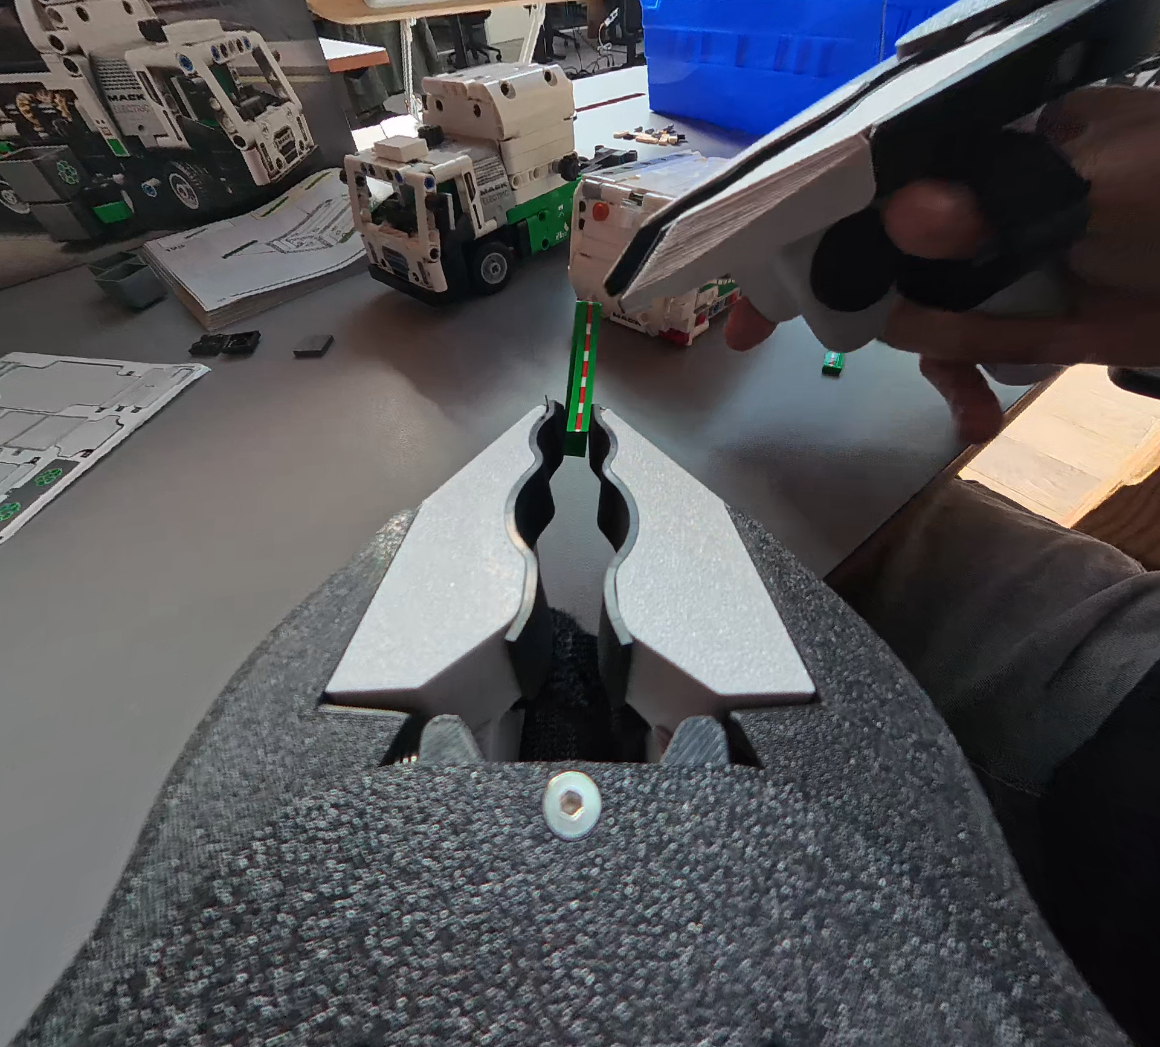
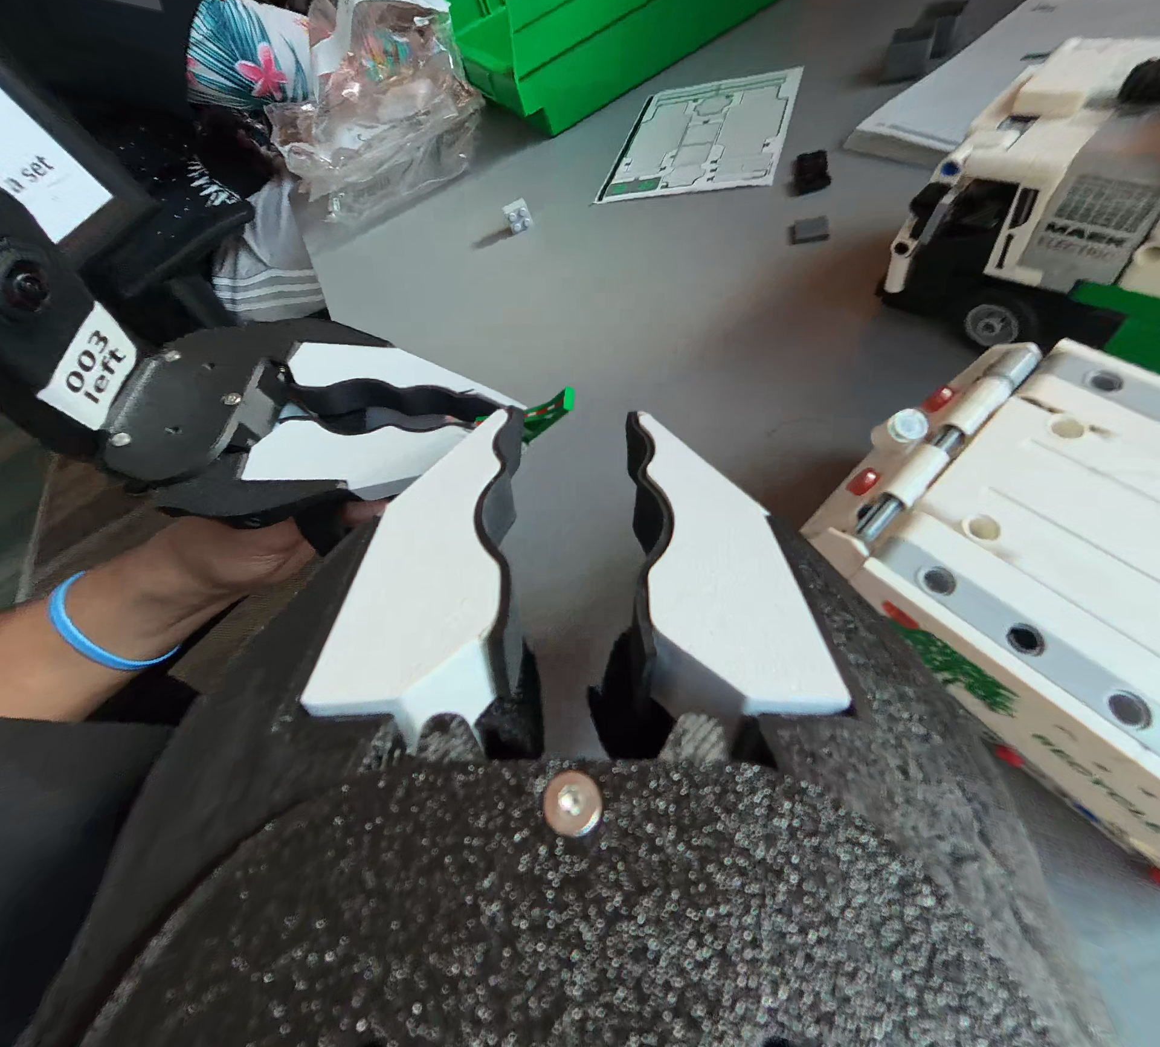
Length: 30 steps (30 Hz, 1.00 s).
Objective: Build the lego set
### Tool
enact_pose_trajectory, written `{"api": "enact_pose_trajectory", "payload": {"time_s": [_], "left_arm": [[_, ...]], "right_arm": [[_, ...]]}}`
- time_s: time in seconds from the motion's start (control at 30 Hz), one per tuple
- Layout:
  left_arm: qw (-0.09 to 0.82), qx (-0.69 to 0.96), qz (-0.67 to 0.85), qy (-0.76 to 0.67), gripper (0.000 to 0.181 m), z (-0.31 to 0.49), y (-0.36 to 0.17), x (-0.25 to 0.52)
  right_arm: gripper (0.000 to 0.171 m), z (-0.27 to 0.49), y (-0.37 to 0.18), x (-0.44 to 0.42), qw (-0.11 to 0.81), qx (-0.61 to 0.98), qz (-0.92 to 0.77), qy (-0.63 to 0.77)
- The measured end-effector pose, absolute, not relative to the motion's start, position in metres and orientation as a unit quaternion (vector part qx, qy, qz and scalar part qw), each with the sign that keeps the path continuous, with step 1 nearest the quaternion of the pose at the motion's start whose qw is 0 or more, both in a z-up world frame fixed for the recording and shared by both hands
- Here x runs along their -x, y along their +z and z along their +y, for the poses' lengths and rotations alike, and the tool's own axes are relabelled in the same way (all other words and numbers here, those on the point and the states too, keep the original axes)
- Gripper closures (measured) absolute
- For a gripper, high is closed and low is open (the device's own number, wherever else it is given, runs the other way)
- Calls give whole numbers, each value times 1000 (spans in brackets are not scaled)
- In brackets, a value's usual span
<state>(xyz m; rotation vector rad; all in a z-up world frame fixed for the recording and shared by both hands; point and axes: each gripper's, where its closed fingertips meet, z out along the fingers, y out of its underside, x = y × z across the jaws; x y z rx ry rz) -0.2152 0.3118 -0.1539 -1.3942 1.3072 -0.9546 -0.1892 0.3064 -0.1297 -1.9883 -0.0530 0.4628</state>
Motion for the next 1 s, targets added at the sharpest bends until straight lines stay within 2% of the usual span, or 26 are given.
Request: {"api": "enact_pose_trajectory", "payload": {"time_s": [0.2,0.37,0.63,1.0], "left_arm": [[510,546,500,-439,175,306,-129,218],[502,540,485,-471,175,300,-122,218],[501,547,470,-478,175,298,-120,217],[479,563,430,-518,176,303,-116,220]], "right_arm": [[142,308,-103,204,578,747,64,323],[154,309,-92,204,613,722,72,312],[163,312,-100,206,610,715,102,327],[166,312,-95,208,627,693,109,338]]}}
